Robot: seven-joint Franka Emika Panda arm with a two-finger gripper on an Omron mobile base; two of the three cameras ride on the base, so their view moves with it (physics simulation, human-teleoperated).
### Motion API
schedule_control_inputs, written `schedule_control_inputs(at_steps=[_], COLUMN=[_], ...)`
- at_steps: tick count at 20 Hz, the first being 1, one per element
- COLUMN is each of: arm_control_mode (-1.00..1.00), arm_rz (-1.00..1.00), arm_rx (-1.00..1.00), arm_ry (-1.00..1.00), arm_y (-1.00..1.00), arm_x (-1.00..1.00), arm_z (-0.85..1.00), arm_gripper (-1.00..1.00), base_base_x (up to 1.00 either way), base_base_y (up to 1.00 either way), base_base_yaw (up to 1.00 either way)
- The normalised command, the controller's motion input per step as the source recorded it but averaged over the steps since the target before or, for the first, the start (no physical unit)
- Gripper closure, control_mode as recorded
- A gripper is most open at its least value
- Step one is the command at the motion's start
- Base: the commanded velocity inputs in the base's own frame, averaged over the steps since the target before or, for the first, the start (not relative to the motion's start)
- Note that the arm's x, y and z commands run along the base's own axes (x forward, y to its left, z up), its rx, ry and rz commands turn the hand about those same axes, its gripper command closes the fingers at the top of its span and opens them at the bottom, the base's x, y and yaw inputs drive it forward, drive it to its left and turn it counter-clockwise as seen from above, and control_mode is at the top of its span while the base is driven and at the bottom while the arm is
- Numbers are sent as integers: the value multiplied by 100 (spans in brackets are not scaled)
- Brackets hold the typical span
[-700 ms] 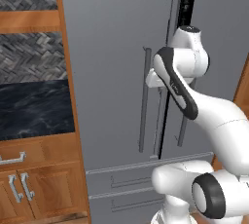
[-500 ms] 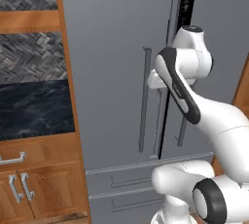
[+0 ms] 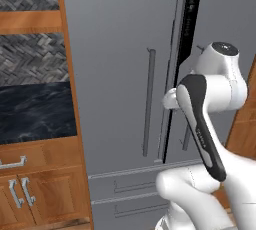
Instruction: Take the cupcakes from the fridge and place them on the empty tray on the dining counter.
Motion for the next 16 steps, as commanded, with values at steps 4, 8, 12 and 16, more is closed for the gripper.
schedule_control_inputs(at_steps=[4,8,12,16], arm_control_mode=[-100,-100,-100,100], arm_rz=[-3,-1,0,0], arm_rx=[0,0,0,0], arm_ry=[-12,-11,-12,0], arm_y=[-2,0,0,0], arm_x=[-86,-75,-67,0], arm_z=[-9,-5,-4,0], arm_gripper=[-100,-100,-100,-100], base_base_x=[0,0,0,-64], base_base_y=[0,0,0,0], base_base_yaw=[0,0,0,0])
